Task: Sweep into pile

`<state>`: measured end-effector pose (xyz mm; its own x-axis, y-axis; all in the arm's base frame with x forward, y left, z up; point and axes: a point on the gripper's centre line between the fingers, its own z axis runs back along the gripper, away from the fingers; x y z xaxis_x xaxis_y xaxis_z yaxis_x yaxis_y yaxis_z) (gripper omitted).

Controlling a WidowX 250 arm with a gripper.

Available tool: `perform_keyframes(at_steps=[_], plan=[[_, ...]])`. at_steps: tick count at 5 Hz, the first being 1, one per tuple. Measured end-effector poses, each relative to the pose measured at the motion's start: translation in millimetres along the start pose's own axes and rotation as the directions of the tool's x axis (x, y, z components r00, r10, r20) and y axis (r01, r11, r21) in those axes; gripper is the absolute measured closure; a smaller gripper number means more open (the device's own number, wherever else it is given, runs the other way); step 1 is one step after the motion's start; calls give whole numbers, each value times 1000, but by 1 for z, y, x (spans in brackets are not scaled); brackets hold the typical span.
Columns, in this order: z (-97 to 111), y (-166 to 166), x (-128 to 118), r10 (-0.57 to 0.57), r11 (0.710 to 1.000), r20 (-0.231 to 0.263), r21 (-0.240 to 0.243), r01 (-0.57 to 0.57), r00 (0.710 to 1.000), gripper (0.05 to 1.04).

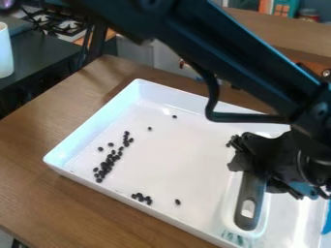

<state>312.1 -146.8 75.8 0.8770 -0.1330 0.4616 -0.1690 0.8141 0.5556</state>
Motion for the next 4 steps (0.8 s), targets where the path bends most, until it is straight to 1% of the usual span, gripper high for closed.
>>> perform_keyframes(at_steps=[1, 2, 3, 4], plan=[[-10, 13, -8, -13, 999, 1, 31, 12, 1000, 590], [-23, 36, -13, -5, 998, -36, 67, 7, 999, 590], [-35, 56, -15, -1, 995, -50, 104, 6, 999, 590], [-46, 71, -16, -17, 991, -28, 131, 21, 999, 590]])
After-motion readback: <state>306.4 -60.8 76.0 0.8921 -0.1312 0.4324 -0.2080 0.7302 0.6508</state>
